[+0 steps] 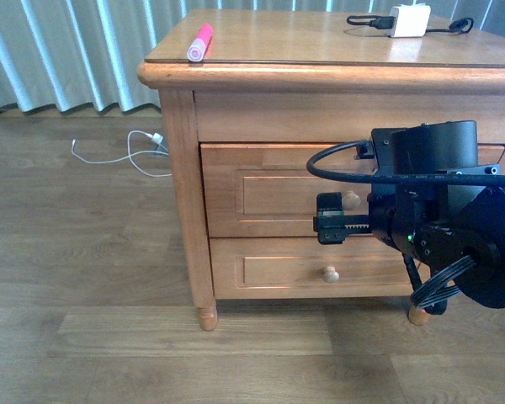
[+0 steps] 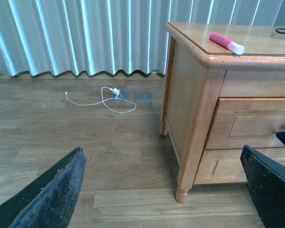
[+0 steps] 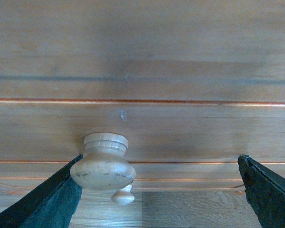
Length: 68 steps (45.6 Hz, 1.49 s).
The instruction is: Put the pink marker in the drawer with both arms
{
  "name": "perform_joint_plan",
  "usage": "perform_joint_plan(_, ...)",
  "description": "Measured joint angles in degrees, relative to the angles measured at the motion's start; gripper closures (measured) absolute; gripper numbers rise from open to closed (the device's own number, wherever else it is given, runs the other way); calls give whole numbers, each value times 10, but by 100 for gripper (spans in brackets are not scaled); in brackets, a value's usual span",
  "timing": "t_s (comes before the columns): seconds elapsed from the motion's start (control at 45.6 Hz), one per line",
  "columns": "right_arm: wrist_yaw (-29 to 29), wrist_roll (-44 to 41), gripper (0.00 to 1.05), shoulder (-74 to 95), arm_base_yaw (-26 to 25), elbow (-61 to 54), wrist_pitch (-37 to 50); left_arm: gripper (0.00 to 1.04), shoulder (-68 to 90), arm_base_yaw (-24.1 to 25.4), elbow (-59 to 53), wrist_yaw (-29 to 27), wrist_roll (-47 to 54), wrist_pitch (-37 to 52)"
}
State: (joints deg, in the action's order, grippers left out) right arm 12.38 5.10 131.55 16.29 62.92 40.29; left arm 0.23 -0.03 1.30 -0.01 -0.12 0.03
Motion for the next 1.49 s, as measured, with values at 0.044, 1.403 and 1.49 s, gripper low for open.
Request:
perform_joint_plan(0.044,-1,2,9,0,0,0,2,6,0,0,0,0,0,0)
perform_joint_plan(1.403,-87,24,83,-127,26,-112,-89,6,0,0,0,0,0,0)
perform_joint_plan(1.49,-102,16,83,-160,26,-156,-93,6,0,0,0,0,0,0)
